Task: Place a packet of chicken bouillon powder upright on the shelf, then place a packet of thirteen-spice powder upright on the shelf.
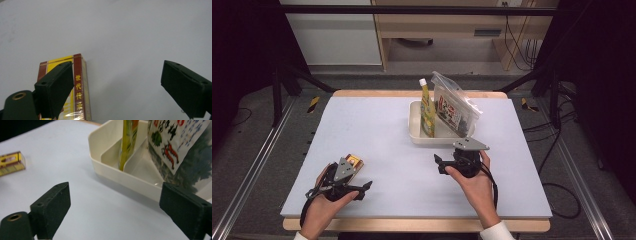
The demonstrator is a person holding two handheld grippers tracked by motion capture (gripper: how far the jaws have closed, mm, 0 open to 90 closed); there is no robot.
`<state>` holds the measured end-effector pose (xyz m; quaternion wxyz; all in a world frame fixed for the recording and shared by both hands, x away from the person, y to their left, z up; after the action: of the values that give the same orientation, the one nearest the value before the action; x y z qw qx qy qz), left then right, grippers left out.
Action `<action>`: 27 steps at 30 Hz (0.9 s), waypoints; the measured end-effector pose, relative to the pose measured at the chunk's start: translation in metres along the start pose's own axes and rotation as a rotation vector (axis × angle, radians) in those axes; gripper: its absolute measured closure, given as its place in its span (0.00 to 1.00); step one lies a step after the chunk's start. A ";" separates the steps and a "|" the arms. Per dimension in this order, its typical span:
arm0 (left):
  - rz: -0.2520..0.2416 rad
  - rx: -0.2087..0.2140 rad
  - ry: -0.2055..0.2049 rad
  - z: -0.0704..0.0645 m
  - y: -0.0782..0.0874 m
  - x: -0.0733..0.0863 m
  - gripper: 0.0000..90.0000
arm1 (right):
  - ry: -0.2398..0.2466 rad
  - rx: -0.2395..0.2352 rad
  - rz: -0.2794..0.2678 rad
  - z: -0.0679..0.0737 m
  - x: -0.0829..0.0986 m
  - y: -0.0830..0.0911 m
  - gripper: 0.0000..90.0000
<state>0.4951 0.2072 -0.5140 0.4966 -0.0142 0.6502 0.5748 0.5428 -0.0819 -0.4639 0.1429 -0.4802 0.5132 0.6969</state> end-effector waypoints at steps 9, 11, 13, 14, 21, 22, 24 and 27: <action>0.152 -0.066 -0.025 0.020 0.017 -0.017 0.12 | 0.058 0.004 0.028 0.000 0.014 -0.002 0.14; 0.210 -0.073 -0.021 0.025 0.022 -0.019 0.12 | 0.063 0.000 0.037 0.002 0.017 -0.002 0.14; 0.269 -0.074 -0.031 0.028 0.025 -0.018 0.12 | 0.072 0.003 0.035 0.002 0.018 -0.002 0.14; 0.287 -0.071 -0.025 0.031 0.026 -0.019 0.12 | 0.074 -0.001 0.038 0.004 0.018 -0.002 0.14; 0.381 -0.007 0.017 0.035 0.028 -0.013 0.12 | 0.059 0.007 0.026 -0.003 0.028 0.011 0.14; 0.410 0.008 0.018 0.036 0.028 -0.009 0.12 | 0.054 0.009 0.027 -0.005 0.030 0.013 0.15; 0.433 -0.005 0.031 0.040 0.026 -0.005 0.12 | 0.049 0.015 0.036 -0.010 0.036 0.016 0.16; 0.468 0.021 0.051 0.039 0.023 0.001 0.12 | 0.049 0.025 0.059 -0.012 0.045 0.016 0.16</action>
<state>0.5055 0.2452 -0.4918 0.3334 0.1276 0.6541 0.6669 0.5158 -0.1126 -0.4915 0.1157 -0.4799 0.5390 0.6825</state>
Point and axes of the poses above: each handheld gripper's, and its own axes: y roughly backward along the jaws, x roughly out of its underside, z roughly to its left, the point moved 10 cm from there along -y, roughly forward along the jaws, and after that the axes turned 6 degrees about z, right-handed, at the moved point
